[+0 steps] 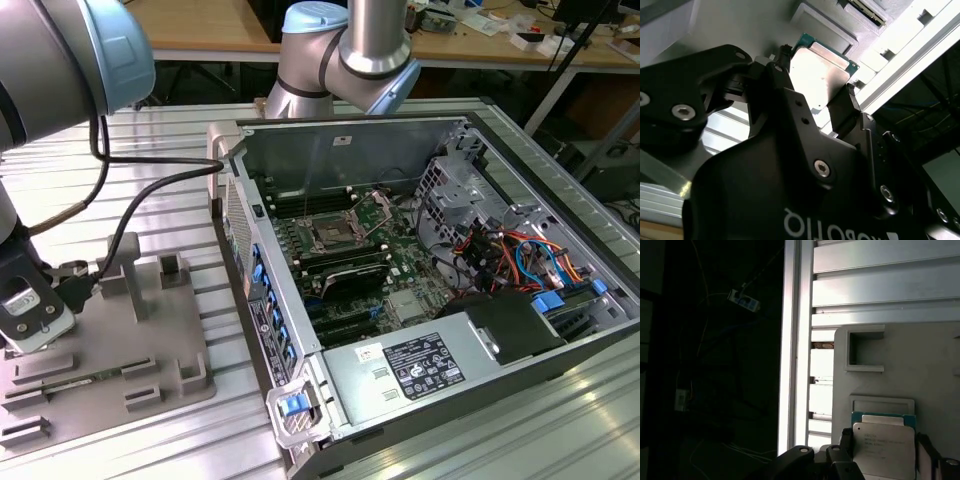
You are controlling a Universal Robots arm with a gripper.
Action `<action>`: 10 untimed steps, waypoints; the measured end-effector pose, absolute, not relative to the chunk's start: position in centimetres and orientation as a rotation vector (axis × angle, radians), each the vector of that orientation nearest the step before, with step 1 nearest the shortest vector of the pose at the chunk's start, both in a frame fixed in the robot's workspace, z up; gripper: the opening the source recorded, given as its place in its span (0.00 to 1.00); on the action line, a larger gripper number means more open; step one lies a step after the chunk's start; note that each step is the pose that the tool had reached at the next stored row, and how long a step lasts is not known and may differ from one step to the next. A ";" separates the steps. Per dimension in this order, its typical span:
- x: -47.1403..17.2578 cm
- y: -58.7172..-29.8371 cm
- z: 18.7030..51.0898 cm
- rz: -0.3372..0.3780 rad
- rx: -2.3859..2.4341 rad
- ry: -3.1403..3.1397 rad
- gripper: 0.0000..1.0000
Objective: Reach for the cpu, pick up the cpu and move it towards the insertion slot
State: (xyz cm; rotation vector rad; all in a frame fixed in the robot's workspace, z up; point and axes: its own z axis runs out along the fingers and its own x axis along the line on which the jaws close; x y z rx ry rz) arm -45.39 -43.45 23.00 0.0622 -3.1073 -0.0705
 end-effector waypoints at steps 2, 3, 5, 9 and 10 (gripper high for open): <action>-45.4 -43.4 23.1 -0.071 0.062 -3.108 0.55; -45.4 -43.4 23.1 -0.071 0.062 -3.107 0.55; -45.4 -43.4 23.1 -0.071 0.062 -3.107 0.55; -45.4 -43.4 23.1 -0.071 0.062 -3.107 0.55; -45.4 -43.4 23.2 -0.071 0.062 -3.107 0.55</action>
